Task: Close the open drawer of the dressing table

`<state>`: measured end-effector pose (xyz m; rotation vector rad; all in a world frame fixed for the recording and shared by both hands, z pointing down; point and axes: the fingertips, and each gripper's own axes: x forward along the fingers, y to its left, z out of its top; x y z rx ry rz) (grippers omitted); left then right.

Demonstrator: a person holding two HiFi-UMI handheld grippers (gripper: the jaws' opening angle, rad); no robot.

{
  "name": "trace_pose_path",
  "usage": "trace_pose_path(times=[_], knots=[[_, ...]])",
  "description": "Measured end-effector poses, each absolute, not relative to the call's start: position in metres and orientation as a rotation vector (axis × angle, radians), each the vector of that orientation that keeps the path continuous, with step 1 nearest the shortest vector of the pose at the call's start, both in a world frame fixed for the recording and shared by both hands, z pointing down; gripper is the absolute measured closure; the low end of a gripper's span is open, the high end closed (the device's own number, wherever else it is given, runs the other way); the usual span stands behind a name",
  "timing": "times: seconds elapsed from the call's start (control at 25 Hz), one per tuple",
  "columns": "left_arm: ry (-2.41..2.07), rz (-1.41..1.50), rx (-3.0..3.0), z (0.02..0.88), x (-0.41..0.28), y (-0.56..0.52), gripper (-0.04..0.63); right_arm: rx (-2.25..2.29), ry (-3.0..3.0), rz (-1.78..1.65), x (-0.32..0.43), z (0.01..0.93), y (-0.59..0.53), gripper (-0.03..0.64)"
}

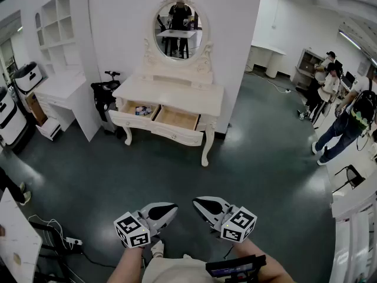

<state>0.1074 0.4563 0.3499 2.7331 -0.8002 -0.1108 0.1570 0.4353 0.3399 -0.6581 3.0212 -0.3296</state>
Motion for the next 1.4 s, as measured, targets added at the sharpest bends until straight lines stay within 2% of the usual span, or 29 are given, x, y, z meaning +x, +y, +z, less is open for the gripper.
trace_pose_path(times=[1.4], knots=[[-0.798, -0.138, 2.737, 0.350, 0.102, 0.426, 0.584, -0.597, 2.996, -0.419, 0.137, 0.351, 0.403, 0.601]])
